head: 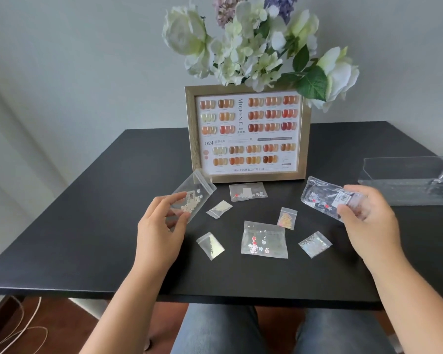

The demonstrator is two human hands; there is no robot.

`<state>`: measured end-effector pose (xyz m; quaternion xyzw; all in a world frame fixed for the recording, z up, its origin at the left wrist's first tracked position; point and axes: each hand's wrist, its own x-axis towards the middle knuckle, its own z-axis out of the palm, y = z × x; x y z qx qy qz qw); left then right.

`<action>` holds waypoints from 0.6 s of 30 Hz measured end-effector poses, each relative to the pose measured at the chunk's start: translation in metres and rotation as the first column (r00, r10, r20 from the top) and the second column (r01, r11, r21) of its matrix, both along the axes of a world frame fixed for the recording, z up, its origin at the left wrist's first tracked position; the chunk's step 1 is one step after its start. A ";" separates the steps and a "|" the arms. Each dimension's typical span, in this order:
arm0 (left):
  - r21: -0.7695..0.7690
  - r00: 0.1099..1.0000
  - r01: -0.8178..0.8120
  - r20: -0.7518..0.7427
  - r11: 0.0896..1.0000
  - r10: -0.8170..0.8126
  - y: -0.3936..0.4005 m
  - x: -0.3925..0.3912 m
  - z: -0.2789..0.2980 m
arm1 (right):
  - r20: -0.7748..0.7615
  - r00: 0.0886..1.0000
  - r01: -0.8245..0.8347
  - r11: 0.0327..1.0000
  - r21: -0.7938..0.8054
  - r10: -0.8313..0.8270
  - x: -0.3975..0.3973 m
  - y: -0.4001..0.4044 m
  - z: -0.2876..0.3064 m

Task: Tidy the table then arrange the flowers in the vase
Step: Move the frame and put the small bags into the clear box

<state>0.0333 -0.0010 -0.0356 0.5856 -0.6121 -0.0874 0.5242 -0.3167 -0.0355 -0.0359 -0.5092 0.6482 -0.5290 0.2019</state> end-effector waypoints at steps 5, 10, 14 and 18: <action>-0.092 1.000 0.021 -0.021 0.996 -0.023 -0.002 -0.007 0.003 | 0.043 0.998 -0.048 0.997 -0.061 0.051 -0.001 0.000 0.000; -0.179 0.997 0.060 -0.033 0.982 -0.067 -0.026 -0.046 0.033 | 0.080 0.992 -0.092 0.990 -0.103 0.101 0.001 0.000 0.004; -0.220 0.982 0.168 -0.045 0.961 -0.182 -0.048 -0.083 0.057 | 0.022 0.992 -0.117 0.984 -0.134 0.121 -0.002 0.005 0.010; -0.203 0.954 0.277 -0.057 0.939 -0.294 -0.064 -0.117 0.067 | -0.027 0.994 -0.105 0.981 -0.162 0.102 -0.014 0.013 0.017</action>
